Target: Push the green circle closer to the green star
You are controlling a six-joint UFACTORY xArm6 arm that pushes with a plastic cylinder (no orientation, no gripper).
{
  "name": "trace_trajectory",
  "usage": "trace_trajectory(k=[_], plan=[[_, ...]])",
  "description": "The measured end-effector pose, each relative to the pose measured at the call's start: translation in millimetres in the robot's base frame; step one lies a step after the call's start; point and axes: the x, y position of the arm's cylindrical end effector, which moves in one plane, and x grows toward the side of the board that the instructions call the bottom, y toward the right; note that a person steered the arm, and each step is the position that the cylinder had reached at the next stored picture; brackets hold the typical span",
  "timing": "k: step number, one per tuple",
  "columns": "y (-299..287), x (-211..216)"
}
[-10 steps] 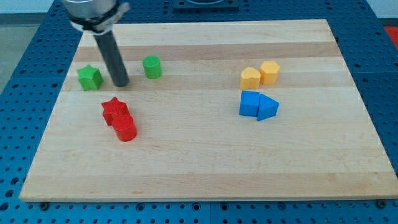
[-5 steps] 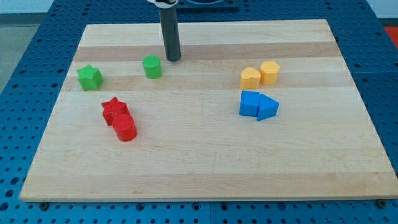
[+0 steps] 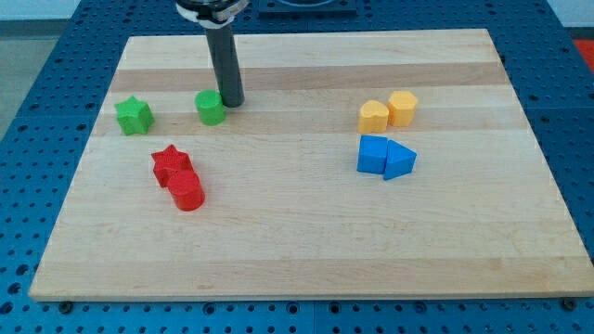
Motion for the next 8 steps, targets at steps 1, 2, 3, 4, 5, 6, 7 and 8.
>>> trace_trajectory(k=[1, 2, 3, 4, 5, 6, 7, 8], plan=[[-13, 9], [-26, 14], [-25, 15], [-7, 15], [3, 22], [3, 36], [-2, 39], [-11, 39]])
